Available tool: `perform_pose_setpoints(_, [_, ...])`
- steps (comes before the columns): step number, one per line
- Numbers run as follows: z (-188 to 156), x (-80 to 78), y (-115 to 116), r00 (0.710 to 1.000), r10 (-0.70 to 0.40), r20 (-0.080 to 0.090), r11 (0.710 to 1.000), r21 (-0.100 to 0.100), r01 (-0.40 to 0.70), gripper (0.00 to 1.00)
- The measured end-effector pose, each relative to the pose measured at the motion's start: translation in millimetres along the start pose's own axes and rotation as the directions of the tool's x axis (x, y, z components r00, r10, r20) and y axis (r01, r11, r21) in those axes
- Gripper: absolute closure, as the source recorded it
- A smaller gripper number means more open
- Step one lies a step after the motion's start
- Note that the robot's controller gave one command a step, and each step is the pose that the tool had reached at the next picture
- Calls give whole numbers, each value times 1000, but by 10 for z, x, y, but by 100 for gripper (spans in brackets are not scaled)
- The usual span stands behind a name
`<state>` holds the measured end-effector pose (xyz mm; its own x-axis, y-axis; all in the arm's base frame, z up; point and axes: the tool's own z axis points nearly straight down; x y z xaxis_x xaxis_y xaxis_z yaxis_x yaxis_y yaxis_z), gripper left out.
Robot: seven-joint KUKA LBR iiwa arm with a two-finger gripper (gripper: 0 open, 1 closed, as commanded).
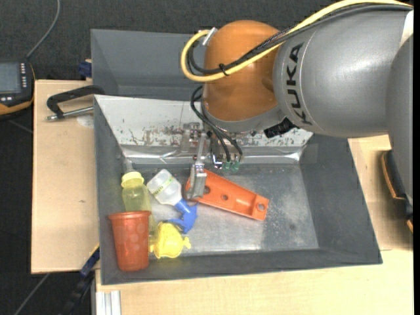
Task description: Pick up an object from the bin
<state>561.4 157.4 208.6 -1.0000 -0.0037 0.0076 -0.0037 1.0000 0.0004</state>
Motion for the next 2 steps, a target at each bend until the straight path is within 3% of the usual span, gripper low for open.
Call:
perform_pose_setpoints(1, [-51, -17, -8, 1000, 2, 9, 1000, -1, -2, 0])
perform_pose_setpoints(2, [463, -153, -290, 1000, -27, 12, 1000, -2, 27, 0])
